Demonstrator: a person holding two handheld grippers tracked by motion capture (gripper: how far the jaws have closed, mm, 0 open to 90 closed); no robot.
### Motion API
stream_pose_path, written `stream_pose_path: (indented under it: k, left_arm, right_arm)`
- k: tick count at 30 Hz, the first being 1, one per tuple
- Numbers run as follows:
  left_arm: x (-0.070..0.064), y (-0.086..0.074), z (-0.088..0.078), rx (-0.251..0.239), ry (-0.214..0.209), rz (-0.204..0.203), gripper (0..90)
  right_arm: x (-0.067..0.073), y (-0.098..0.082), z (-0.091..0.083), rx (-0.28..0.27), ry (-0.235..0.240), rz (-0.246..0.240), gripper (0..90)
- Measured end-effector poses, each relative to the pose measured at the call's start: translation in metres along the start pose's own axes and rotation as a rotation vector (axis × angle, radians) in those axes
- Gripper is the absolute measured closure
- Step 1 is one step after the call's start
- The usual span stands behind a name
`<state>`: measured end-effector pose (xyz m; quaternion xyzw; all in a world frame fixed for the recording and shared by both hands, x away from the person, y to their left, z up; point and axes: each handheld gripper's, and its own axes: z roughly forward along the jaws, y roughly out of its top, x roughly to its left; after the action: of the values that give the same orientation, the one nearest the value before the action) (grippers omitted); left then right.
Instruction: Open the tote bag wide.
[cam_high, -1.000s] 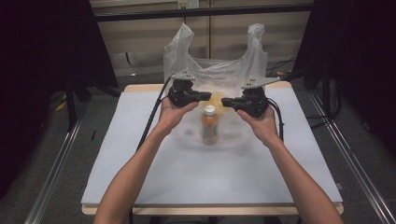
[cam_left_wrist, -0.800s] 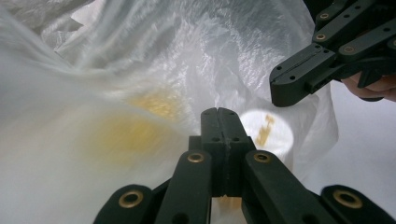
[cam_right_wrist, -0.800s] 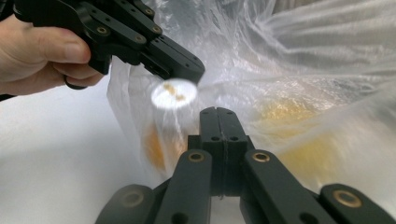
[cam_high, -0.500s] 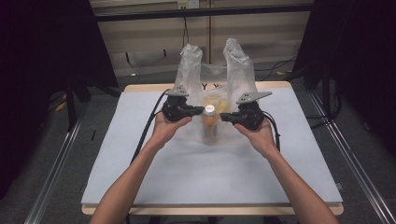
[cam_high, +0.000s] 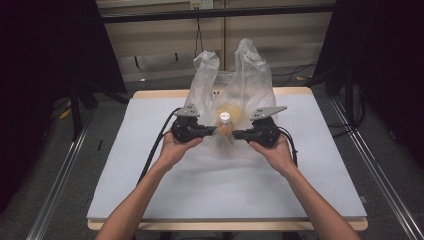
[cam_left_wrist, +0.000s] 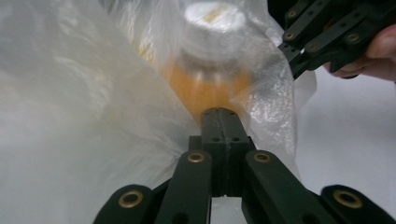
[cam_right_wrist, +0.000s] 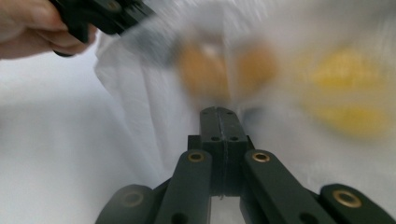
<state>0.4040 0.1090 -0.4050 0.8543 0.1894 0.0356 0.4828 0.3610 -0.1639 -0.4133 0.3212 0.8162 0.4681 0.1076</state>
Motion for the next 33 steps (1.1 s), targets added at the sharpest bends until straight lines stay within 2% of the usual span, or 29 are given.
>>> stream_pose_path:
  k: [2,4,7,8,9,10,12,13,16,17,21,24,26,27,28,29,30,32,33]
  left_arm:
    - [0.001,-0.013,0.004,0.032,0.011,-0.008,90.0]
    - [0.002,-0.022,0.006,0.035,0.005,-0.034,90.0]
    - [0.006,-0.034,0.011,0.070,0.020,-0.041,90.0]
    - [0.007,-0.039,0.013,0.070,0.017,-0.059,90.0]
    - [0.010,-0.043,0.014,0.091,0.018,-0.052,90.0]
    - [0.010,-0.043,0.014,0.091,0.018,-0.052,90.0]
    - [0.016,-0.055,0.018,0.104,0.023,-0.079,90.0]
    - [0.018,-0.058,0.019,0.126,0.025,-0.081,90.0]
    - [0.023,-0.069,0.023,0.150,0.025,-0.087,90.0]
    - [0.025,-0.072,0.024,0.165,0.035,-0.086,90.0]
    - [0.026,-0.080,0.024,0.170,0.019,-0.106,90.0]
    - [0.023,-0.080,0.021,0.182,0.038,-0.103,90.0]
    - [0.022,-0.080,0.021,0.163,0.030,-0.106,90.0]
    - [0.021,-0.078,0.019,0.155,0.028,-0.097,90.0]
    - [0.017,-0.072,0.014,0.130,0.028,-0.094,90.0]
    - [0.017,-0.072,0.014,0.130,0.028,-0.094,90.0]
    - [0.013,-0.066,0.008,0.089,0.025,-0.096,90.0]
    - [0.011,-0.063,0.004,0.069,0.027,-0.091,90.0]
    - [0.008,-0.057,-0.003,0.029,0.018,-0.080,90.0]
  right_arm:
    - [-0.006,-0.012,0.005,0.035,-0.014,0.015,90.0]
    - [-0.010,-0.019,0.009,0.058,-0.033,0.013,90.0]
    - [-0.017,-0.031,0.015,0.078,-0.047,0.037,90.0]
    - [-0.019,-0.035,0.016,0.091,-0.052,0.042,90.0]
    - [-0.021,-0.039,0.018,0.107,-0.062,0.043,90.0]
    - [-0.021,-0.039,0.018,0.107,-0.062,0.043,90.0]
    - [-0.027,-0.053,0.021,0.141,-0.078,0.058,90.0]
    - [-0.030,-0.058,0.021,0.144,-0.085,0.067,90.0]
    - [-0.036,-0.068,0.021,0.175,-0.103,0.092,90.0]
    - [-0.039,-0.071,0.021,0.163,-0.087,0.101,90.0]
    - [-0.041,-0.072,0.016,0.170,-0.108,0.096,90.0]
    - [-0.040,-0.075,0.012,0.166,-0.105,0.105,90.0]
    - [-0.039,-0.075,0.011,0.168,-0.114,0.106,90.0]
    - [-0.036,-0.073,0.007,0.141,-0.091,0.094,90.0]
    - [-0.034,-0.070,0.004,0.115,-0.081,0.098,90.0]
    - [-0.030,-0.066,0.001,0.091,-0.080,0.093,90.0]
    - [-0.027,-0.061,-0.002,0.070,-0.076,0.088,90.0]
    - [-0.022,-0.053,-0.009,0.026,-0.063,0.085,90.0]
    - [-0.020,-0.049,-0.013,0.007,-0.062,0.078,90.0]
